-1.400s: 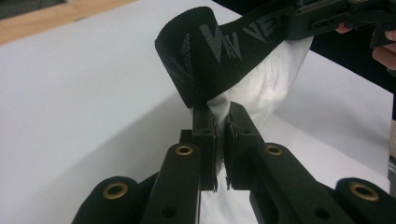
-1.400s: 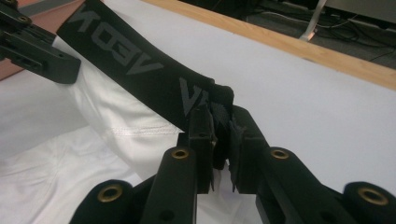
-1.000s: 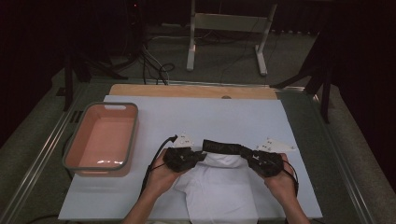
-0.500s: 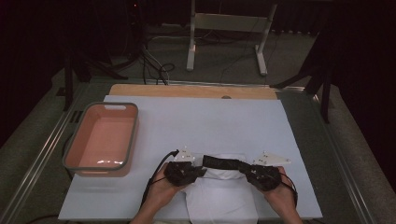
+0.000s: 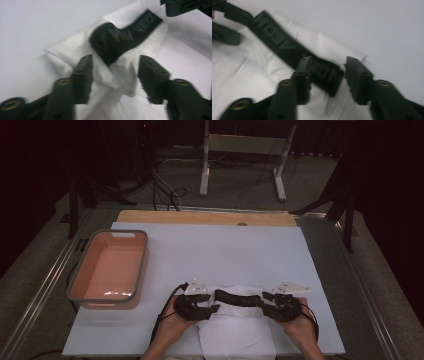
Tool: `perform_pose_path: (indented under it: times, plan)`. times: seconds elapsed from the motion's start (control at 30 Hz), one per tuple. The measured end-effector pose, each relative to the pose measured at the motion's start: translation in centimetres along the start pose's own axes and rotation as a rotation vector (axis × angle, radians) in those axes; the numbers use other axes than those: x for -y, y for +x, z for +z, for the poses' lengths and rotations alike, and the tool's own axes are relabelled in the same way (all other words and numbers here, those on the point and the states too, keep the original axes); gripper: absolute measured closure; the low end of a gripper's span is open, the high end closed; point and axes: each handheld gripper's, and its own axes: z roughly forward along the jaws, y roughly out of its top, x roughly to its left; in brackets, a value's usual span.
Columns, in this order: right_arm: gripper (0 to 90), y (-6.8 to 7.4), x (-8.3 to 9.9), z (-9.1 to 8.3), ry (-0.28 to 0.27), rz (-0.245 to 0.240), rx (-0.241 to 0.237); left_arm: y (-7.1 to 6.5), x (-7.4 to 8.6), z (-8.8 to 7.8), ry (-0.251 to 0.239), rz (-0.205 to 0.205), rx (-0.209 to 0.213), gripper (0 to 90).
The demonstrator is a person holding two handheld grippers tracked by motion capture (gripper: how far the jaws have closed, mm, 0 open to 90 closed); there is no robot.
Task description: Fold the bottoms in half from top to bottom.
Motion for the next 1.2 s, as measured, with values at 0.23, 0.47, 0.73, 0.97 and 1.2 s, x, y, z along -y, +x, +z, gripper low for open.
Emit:
perform_pose_path:
  times: [0.23, 0.47, 0.73, 0.97, 1.2]
  plan:
    - [40.6, -1.4, -0.9, 0.0, -0.042, 0.037, 0.027, 1.1, -1.2, -0.9, -0.084, -0.044, -0.097, 16.8]
    - [31.3, -2.4, -2.0, 1.1, -0.033, 0.067, 0.034, 2.0, -2.1, -1.2, -0.143, -0.059, -0.107, 7.3]
    - [28.5, -3.0, -2.3, 2.3, -0.019, 0.089, 0.053, 2.6, -2.2, -0.8, -0.173, -0.057, -0.096, 1.1]
    - [32.2, -4.2, -2.2, 3.8, 0.011, 0.154, 0.056, 3.1, -2.1, 0.0, -0.144, -0.041, -0.121, 2.7]
    - [42.5, -4.3, -2.0, 5.3, 0.087, 0.144, 0.072, 3.5, -2.0, 0.1, -0.143, -0.041, -0.123, 4.0]
